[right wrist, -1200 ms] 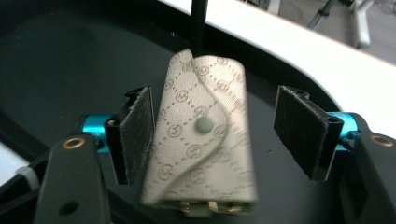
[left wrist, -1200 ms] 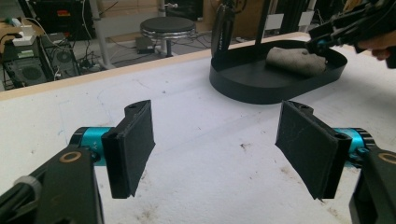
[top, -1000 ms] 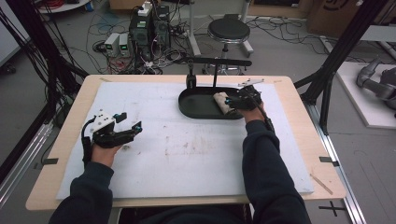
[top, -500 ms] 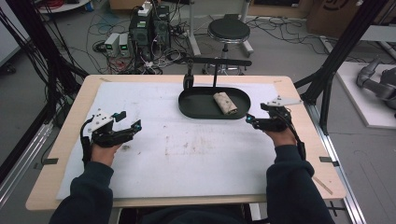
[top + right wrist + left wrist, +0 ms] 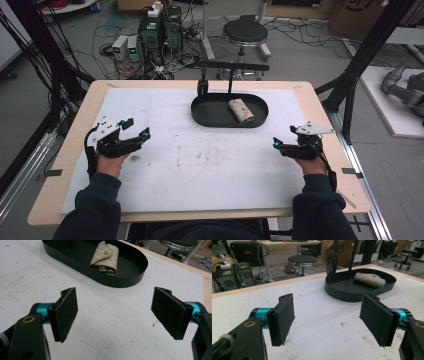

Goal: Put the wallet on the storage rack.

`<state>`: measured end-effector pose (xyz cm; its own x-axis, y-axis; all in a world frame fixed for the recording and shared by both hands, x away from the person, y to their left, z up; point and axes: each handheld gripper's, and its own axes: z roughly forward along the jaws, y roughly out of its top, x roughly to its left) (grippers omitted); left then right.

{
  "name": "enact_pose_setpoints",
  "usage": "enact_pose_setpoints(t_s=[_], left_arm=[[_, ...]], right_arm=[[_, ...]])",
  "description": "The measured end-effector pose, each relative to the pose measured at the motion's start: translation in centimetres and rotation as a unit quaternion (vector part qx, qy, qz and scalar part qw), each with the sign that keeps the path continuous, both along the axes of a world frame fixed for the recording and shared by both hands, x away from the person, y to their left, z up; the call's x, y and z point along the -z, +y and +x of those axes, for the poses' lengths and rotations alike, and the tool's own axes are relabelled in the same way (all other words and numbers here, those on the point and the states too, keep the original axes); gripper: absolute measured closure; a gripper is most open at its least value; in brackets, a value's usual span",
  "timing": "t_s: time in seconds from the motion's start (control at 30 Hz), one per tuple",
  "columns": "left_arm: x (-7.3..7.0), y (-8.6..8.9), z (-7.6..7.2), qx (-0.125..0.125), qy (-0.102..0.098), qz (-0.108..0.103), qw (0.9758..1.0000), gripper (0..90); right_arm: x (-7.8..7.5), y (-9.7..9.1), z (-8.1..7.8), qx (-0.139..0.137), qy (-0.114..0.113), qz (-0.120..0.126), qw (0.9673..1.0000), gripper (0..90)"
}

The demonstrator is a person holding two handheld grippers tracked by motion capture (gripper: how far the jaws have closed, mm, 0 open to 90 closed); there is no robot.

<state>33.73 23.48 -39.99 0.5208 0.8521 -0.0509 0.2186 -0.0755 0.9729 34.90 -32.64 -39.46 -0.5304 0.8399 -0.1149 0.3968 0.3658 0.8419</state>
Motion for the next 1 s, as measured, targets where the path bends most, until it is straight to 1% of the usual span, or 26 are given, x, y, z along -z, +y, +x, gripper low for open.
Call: enact_pose_setpoints(t_s=[0.03,0.17,0.27,0.57,1.0], left_arm=[[-0.02,0.02,-0.03,0.0,0.0,0.001,1.0,27.4],[-0.06,0.0,-0.17,0.003,-0.002,0.002,1.0,27.4],[-0.1,0.04,-0.26,0.002,-0.003,0.002,1.0,27.4],[-0.17,0.02,-0.39,0.004,-0.007,0.001,1.0,27.4],[0.01,0.09,-0.18,0.001,-0.003,0.004,1.0,27.4]], right_arm=[[-0.01,0.01,-0.05,0.002,-0.001,-0.003,1.0,21.9],[-0.07,0.01,-0.13,0.005,-0.003,-0.004,1.0,21.9],[-0.16,-0.08,-0.37,0.008,-0.006,0.004,0.9999,21.9],[-0.14,-0.28,-0.66,0.01,-0.009,0.002,0.9999,22.0],[0.07,-0.28,-0.52,0.008,-0.007,-0.001,0.9999,21.9]])
